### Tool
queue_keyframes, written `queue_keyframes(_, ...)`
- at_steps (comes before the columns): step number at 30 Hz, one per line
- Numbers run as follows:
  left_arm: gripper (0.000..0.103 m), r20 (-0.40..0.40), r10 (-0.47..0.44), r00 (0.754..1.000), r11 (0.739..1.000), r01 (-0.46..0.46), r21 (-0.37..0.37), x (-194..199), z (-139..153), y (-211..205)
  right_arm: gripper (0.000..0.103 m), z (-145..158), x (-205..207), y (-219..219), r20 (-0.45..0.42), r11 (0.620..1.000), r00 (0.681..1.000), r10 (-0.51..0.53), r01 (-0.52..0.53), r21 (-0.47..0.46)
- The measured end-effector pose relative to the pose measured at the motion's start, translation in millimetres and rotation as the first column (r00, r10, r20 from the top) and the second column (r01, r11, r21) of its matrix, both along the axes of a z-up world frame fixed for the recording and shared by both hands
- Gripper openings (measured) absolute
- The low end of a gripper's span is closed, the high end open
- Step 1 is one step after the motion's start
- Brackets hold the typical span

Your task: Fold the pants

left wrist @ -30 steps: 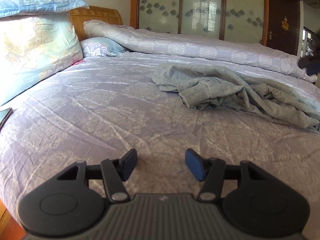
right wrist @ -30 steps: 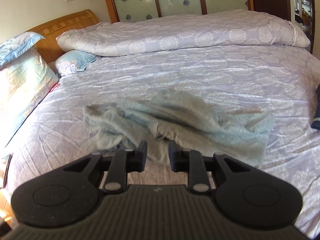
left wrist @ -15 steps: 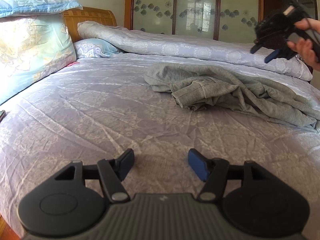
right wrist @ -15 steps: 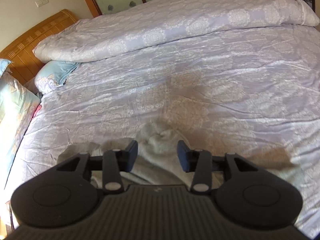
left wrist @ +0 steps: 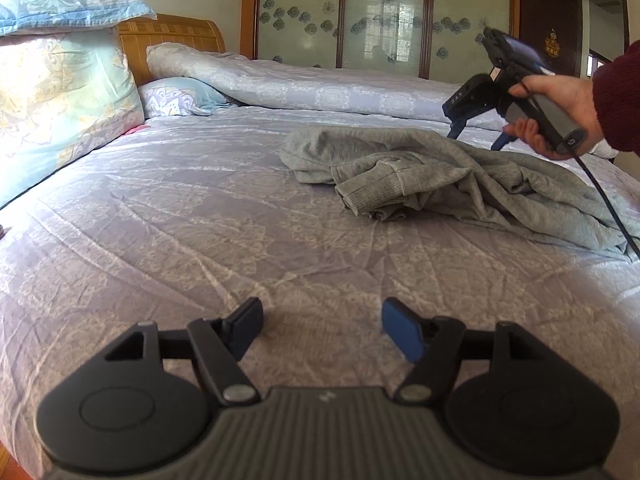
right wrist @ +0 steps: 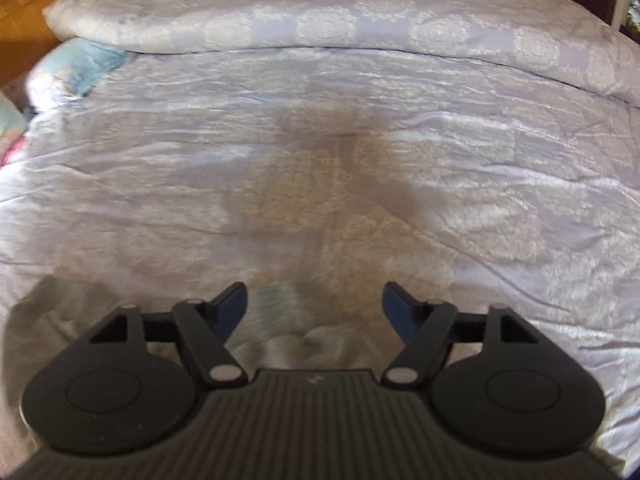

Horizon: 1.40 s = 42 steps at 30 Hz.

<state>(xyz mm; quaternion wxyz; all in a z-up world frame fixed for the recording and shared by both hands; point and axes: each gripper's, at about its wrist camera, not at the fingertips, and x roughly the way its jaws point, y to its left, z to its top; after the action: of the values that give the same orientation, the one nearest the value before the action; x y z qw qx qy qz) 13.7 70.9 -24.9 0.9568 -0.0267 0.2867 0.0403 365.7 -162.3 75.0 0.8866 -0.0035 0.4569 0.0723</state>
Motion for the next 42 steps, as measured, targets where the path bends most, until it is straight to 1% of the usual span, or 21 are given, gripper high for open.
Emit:
queue_keyframes(1,0.068,0.0,-0.001,1.0,1.0,0.001,0.001,0,0,0,0.081,-6,5,-5,-0.017,1.0,1.0,-0.019,0.019,0.018)
queue_keyframes(3,0.069,0.001,-0.004,1.0,1.0,0.004,0.004,0,-1,0,0.078,-19,12,-17,-0.121,0.988,0.992,-0.015,0.034,0.154)
queue_keyframes(5,0.069,0.001,-0.005,1.0,1.0,0.005,0.007,0,-1,-1,0.057,-29,10,-21,-0.2,0.964,0.98,0.014,0.04,0.261)
queue_keyframes(6,0.069,0.001,-0.004,1.0,1.0,0.004,0.007,0,-1,-1,0.034,-27,5,-18,-0.187,0.968,0.982,0.025,0.023,0.249)
queue_keyframes(7,0.069,0.001,-0.004,1.0,1.0,0.004,0.007,0,-1,-1,0.02,-20,-3,-12,-0.153,0.973,0.987,0.042,-0.006,0.232)
queue_keyframes(11,0.069,0.002,-0.006,1.0,1.0,0.006,-0.016,0,1,2,0.018,26,-53,14,0.032,0.972,0.992,0.119,-0.123,0.203)
queue_keyframes(14,0.073,-0.007,-0.028,1.0,0.988,0.027,-0.154,0,9,21,0.018,62,-105,27,0.153,0.949,0.969,0.194,-0.225,0.221)
queue_keyframes(16,0.073,-0.037,-0.074,0.997,0.94,0.057,-0.336,1,22,42,0.017,81,-143,32,0.205,0.924,0.949,0.238,-0.286,0.253)
queue_keyframes(18,0.073,-0.019,-0.134,0.991,0.86,0.107,-0.499,1,44,63,0.017,95,-187,36,0.249,0.911,0.925,0.289,-0.345,0.226)
queue_keyframes(21,0.073,0.028,-0.223,0.975,0.766,0.193,-0.613,2,81,83,0.015,96,-247,44,0.293,0.883,0.886,0.359,-0.425,0.201)
queue_keyframes(24,0.08,0.045,-0.287,0.957,0.655,0.23,-0.719,7,96,98,0.015,76,-295,55,0.301,0.879,0.866,0.399,-0.454,0.144)
queue_keyframes(26,0.081,0.006,-0.306,0.952,0.616,0.202,-0.761,12,91,100,0.014,59,-318,62,0.276,0.877,0.868,0.412,-0.46,0.14)
queue_keyframes(32,0.082,-0.141,-0.335,0.932,0.613,0.101,-0.783,25,57,78,0.014,36,-369,76,0.248,0.854,0.861,0.444,-0.491,0.175)
queue_keyframes(33,0.082,-0.166,-0.326,0.931,0.629,0.083,-0.773,27,54,74,0.014,37,-375,80,0.258,0.843,0.846,0.466,-0.513,0.16)
queue_keyframes(34,0.071,-0.187,-0.319,0.929,0.649,0.07,-0.757,28,53,70,0.014,40,-380,83,0.274,0.837,0.831,0.484,-0.531,0.133)
queue_keyframes(35,0.055,-0.198,-0.313,0.929,0.662,0.064,-0.747,29,52,68,0.014,43,-384,86,0.288,0.832,0.818,0.498,-0.544,0.107)
queue_keyframes(36,0.049,-0.207,-0.306,0.929,0.666,0.054,-0.744,29,51,67,0.014,45,-385,87,0.296,0.828,0.812,0.503,-0.551,0.105)
queue_keyframes(37,0.043,-0.211,-0.302,0.93,0.656,0.042,-0.754,29,50,69,0.014,48,-384,86,0.305,0.83,0.813,0.497,-0.547,0.106)
queue_keyframes(39,0.042,-0.211,-0.306,0.928,0.609,0.02,-0.793,26,46,76,0.014,51,-379,82,0.318,0.842,0.823,0.47,-0.527,0.12)
queue_keyframes(40,0.042,-0.215,-0.304,0.928,0.597,0.01,-0.802,25,44,78,0.014,52,-376,78,0.315,0.84,0.831,0.458,-0.521,0.151)
queue_keyframes(42,0.044,-0.231,-0.29,0.929,0.595,-0.014,-0.803,20,44,81,0.014,53,-375,76,0.315,0.836,0.835,0.452,-0.519,0.176)
